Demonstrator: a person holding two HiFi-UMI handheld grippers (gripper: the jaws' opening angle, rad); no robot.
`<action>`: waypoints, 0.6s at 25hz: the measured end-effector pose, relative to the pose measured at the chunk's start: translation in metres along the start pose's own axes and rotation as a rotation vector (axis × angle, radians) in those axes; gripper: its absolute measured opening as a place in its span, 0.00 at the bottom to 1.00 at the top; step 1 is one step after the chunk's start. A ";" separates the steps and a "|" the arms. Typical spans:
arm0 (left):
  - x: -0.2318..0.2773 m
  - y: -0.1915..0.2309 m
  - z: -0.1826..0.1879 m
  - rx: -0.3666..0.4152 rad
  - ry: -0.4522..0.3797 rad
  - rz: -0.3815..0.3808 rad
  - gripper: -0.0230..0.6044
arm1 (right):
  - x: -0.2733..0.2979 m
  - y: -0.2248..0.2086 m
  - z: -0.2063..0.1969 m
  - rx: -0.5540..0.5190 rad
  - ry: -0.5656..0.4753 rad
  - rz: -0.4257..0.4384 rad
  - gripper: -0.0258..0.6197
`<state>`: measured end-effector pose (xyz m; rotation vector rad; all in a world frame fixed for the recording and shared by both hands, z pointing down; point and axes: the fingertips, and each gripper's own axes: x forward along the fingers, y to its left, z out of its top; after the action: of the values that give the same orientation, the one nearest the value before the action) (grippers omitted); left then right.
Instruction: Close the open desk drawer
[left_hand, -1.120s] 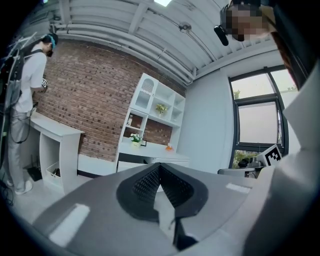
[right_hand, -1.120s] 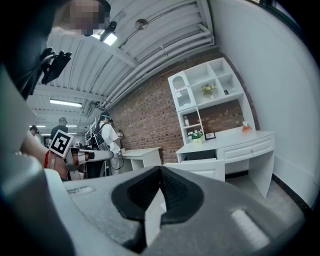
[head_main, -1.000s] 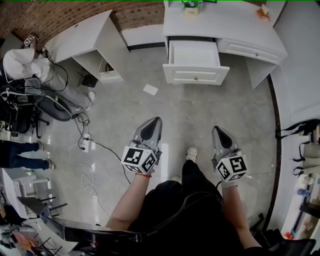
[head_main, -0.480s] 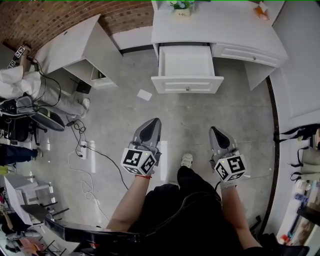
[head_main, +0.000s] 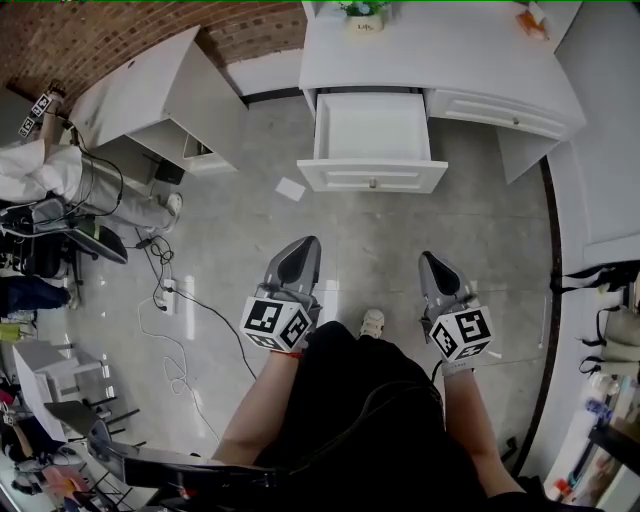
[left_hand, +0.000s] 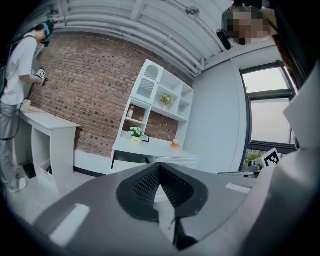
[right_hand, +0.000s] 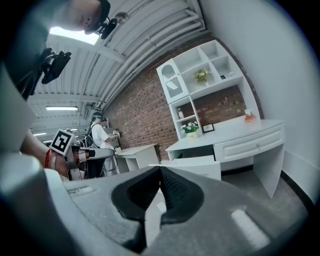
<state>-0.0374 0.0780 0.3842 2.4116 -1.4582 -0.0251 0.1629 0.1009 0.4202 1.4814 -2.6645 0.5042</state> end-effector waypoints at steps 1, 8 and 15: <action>0.000 0.000 -0.001 -0.001 0.004 0.003 0.04 | 0.001 0.000 -0.002 0.002 0.005 0.003 0.04; 0.007 0.008 -0.011 -0.010 0.031 0.019 0.04 | 0.014 -0.001 -0.021 0.037 0.058 0.028 0.04; 0.026 0.027 -0.021 -0.032 0.060 0.001 0.04 | 0.049 -0.004 -0.027 0.041 0.099 0.017 0.04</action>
<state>-0.0441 0.0492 0.4159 2.3653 -1.4222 0.0234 0.1372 0.0670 0.4569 1.4055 -2.6082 0.6204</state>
